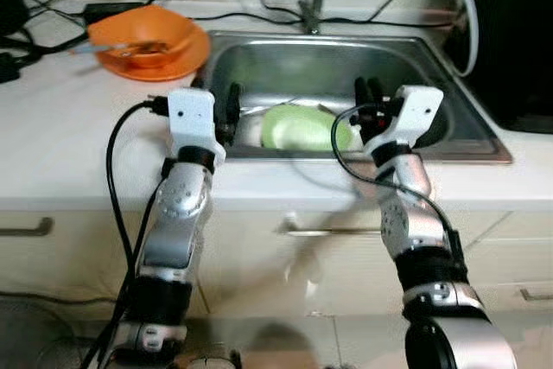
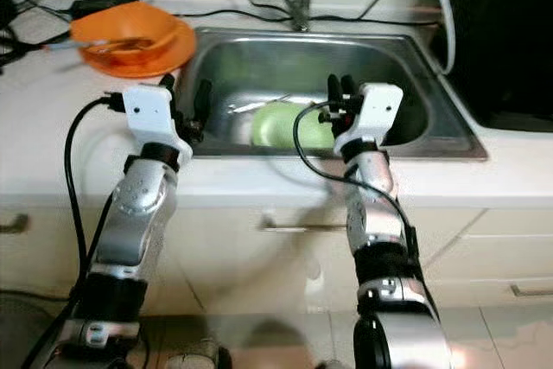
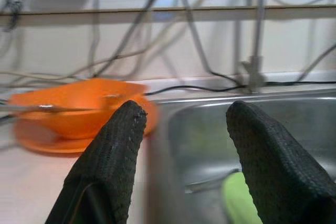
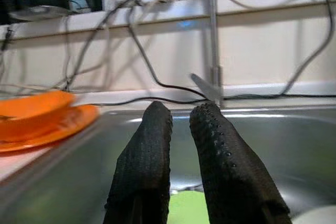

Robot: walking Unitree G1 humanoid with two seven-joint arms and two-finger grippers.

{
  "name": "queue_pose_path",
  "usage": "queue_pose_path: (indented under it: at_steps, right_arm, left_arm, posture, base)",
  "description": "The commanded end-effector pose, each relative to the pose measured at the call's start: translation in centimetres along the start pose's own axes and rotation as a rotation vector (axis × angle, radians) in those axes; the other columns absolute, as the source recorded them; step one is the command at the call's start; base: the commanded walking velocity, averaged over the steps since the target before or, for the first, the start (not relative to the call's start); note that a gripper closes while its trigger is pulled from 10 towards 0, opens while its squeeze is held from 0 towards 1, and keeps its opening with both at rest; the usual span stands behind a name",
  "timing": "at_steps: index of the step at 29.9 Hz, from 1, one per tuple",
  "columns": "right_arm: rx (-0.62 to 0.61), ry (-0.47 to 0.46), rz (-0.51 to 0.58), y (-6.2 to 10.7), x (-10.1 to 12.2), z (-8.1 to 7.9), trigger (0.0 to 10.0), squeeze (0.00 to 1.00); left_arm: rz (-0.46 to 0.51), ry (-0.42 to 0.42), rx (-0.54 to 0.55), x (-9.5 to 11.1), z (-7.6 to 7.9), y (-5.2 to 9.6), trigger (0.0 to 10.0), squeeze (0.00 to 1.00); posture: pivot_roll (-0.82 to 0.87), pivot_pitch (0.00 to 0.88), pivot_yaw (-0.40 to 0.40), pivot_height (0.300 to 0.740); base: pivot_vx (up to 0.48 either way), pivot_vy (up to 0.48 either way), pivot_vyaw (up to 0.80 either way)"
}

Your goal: Kitchen organization

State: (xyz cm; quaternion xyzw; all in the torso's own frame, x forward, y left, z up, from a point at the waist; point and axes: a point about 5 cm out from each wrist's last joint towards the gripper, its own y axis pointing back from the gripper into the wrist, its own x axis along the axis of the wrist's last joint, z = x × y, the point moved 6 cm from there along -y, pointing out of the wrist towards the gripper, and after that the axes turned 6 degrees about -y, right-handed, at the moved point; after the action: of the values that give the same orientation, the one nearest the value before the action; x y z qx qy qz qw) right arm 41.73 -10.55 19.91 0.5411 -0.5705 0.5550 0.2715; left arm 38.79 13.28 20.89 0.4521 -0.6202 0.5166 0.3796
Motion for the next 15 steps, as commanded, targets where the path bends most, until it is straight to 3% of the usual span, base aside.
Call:
queue_pose_path:
  at_steps: [1, 10, 15]
  right_arm:
    - [-0.029, 0.003, -0.006, 0.11, 0.17, 1.05, 10.0, 0.0]
    - [-0.029, 0.002, -0.011, 0.03, 0.14, 1.08, 10.0, 0.0]
    - [-0.037, 0.0, -0.015, 0.07, 0.09, 1.3, 10.0, 0.0]
  left_arm:
    - [0.0, 0.01, -0.016, 0.13, 0.99, -0.04, 10.0, 0.0]
    - [0.001, 0.003, -0.007, 0.24, 0.82, -0.06, 10.0, 0.0]
    - [0.003, -0.005, -0.025, 0.22, 1.3, 0.0, 10.0, 0.0]
  posture:
    - [-0.01, 0.049, -0.025, 0.74]
    - [-0.01, 0.058, -0.028, 0.74]
    - [-0.01, 0.063, -0.025, 0.74]
  base:
    - [0.0, 0.48, 0.0]
    - [0.0, 0.456, 0.0]
    - [0.0, 0.0, 0.0]
